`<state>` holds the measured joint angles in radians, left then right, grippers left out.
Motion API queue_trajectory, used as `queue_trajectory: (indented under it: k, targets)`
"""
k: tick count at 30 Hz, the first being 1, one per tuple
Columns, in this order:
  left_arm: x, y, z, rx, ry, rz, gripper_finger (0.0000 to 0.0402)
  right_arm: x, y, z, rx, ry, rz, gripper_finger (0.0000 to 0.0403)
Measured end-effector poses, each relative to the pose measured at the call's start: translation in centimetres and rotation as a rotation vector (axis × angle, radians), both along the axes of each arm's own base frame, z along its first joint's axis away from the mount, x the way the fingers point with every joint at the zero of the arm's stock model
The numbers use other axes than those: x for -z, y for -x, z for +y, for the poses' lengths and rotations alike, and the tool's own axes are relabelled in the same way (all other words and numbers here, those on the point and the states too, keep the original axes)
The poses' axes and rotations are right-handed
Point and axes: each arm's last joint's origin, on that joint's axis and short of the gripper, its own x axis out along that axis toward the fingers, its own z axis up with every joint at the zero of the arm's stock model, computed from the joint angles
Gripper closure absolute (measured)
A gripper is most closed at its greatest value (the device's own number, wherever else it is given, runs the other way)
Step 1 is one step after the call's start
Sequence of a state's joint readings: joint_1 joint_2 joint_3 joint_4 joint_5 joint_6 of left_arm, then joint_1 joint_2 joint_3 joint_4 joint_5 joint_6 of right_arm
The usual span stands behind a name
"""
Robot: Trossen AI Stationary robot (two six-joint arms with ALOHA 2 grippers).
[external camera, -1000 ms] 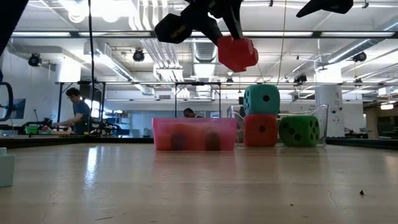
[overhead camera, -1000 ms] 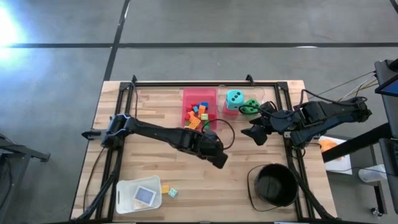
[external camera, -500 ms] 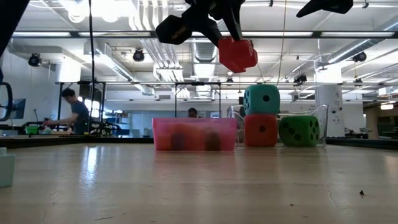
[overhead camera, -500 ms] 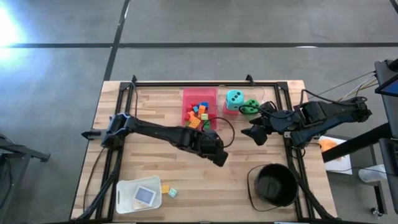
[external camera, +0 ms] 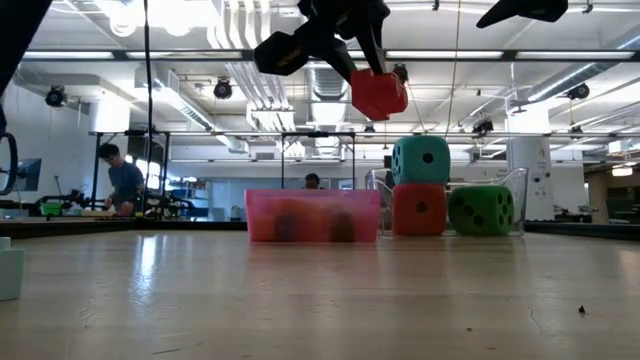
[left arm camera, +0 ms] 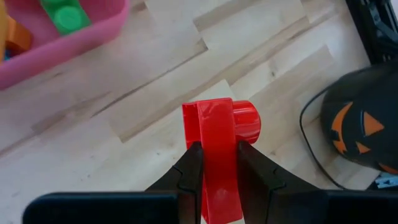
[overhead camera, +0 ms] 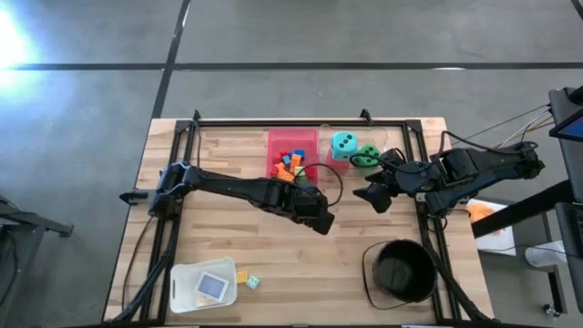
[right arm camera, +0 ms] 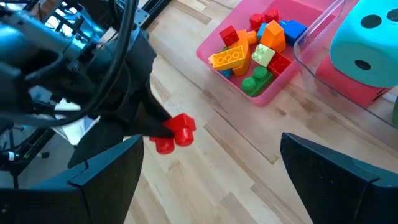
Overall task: Pick & Place Toys
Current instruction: Put the red game piece into the red bin
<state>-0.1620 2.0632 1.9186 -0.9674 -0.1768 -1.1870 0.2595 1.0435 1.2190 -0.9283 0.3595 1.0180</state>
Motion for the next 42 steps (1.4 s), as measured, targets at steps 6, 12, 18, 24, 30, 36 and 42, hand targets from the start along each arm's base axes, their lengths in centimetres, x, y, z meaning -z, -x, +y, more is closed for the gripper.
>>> queue_trajectory:
  k: [6, 12, 18, 24, 30, 36, 42]
  targets:
    - [-0.8, 0.4, 1.8, -0.054, 0.003, 0.006, 0.0340, 0.0, 0.0, 0.0, 0.000, 0.000, 0.000, 0.0033]
    - [-1.4, 0.8, 4.0, -0.067, -0.029, 0.023, 0.0340, 0.0, 0.0, 0.0, 0.001, -0.002, 0.000, 0.0033]
    - [-1.4, 0.8, 6.9, -0.076, -0.033, 0.041, 0.0340, 0.0, 0.0, 0.0, 0.001, -0.001, 0.000, 0.0033]
    - [-1.3, 1.2, 10.5, -0.100, -0.044, 0.067, 0.0340, 0.0, 0.0, 0.0, 0.000, 0.000, 0.000, 0.0033]
    - [-1.2, 1.8, 14.6, -0.133, -0.053, 0.091, 0.0340, 0.0, 0.0, 0.0, 0.001, -0.001, 0.000, 0.0033]
    - [-0.8, 3.1, 19.4, -0.222, -0.058, 0.115, 0.0340, 0.0, 0.0, 0.0, 0.001, -0.002, 0.000, 0.0033]
    - [-0.3, 4.9, 23.9, -0.293, -0.010, 0.123, 0.0340, 0.0, 0.0, 0.0, 0.001, -0.001, 0.000, 0.0033]
